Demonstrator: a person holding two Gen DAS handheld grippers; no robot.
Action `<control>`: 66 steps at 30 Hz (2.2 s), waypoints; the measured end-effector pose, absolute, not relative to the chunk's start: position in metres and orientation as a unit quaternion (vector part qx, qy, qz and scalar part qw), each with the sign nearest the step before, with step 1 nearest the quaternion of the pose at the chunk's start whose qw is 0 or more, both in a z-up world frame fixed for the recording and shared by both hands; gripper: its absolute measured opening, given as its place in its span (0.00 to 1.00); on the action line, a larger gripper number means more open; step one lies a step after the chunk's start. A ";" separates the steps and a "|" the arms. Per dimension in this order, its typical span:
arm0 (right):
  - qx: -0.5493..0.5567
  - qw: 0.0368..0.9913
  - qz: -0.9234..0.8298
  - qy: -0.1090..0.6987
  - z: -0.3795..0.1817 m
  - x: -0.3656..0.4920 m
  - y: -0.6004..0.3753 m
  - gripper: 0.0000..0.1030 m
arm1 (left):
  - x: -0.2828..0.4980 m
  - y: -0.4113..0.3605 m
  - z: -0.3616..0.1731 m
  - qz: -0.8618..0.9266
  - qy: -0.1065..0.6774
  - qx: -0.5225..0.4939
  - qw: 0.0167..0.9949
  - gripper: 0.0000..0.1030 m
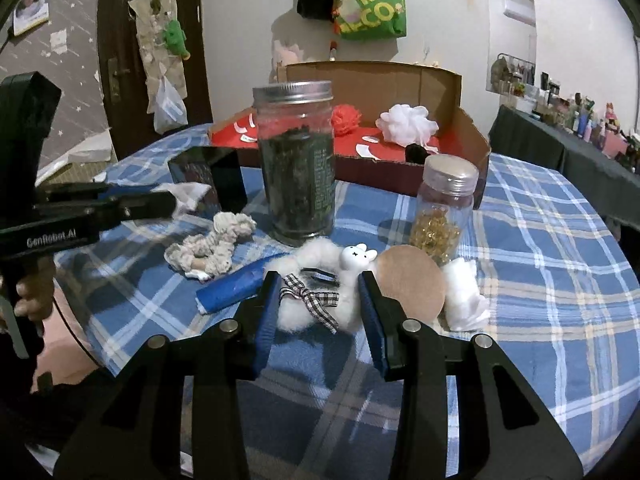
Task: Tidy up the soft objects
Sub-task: 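Lift the white plush with the right tool while the left tool lifts the white tissue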
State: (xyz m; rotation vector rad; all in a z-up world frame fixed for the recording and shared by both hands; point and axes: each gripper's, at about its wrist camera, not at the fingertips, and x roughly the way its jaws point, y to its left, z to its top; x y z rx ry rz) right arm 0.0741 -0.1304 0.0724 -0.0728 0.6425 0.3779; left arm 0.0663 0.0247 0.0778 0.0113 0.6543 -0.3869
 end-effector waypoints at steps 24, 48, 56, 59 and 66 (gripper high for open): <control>-0.016 0.930 0.187 0.317 0.076 0.080 -0.139 0.36 | 0.071 -0.006 0.072 -0.239 0.339 -0.013 0.910 0.16; -0.004 0.929 0.131 0.347 0.085 0.094 -0.194 0.36 | 0.078 0.078 0.082 -0.155 0.354 -0.021 0.922 0.16; -0.010 0.928 0.106 0.357 0.088 0.108 -0.216 0.36 | 0.093 0.100 0.075 -0.131 0.366 -0.006 0.921 0.16; -0.016 0.927 0.100 0.360 0.088 0.115 -0.221 0.36 | 0.102 0.108 0.075 -0.126 0.368 0.000 0.921 0.16; -0.047 0.926 0.086 0.363 0.088 0.136 -0.229 0.36 | 0.124 0.114 0.073 -0.136 0.359 0.039 0.922 0.16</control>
